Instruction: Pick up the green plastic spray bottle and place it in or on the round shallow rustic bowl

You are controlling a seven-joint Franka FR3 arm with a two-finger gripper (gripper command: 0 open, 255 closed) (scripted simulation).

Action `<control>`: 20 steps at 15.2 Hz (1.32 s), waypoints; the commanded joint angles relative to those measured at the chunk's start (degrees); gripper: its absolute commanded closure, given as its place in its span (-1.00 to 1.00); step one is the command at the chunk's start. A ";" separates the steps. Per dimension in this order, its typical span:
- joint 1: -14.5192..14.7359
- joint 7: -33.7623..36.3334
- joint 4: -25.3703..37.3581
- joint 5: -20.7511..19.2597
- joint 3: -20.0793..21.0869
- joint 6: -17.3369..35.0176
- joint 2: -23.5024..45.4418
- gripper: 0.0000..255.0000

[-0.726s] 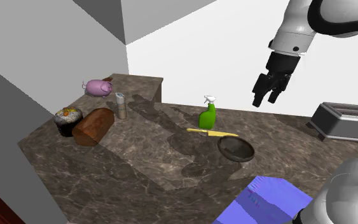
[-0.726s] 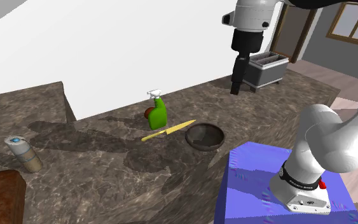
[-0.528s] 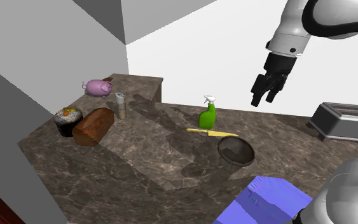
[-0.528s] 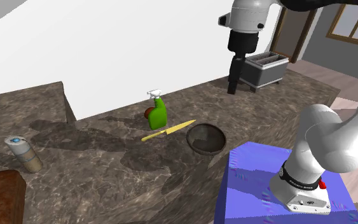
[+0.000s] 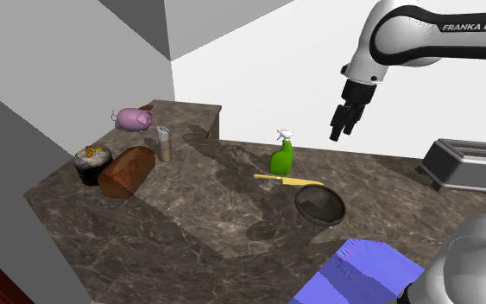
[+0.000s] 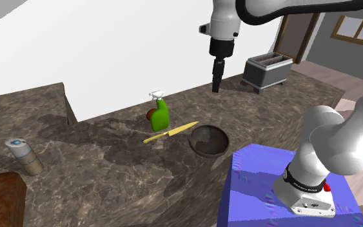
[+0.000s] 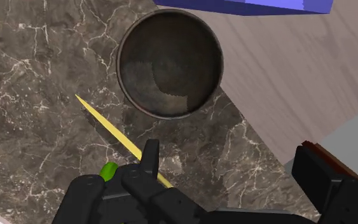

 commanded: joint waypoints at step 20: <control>-0.10 -42.72 33.26 12.24 -11.63 10.95 46.55 -1.00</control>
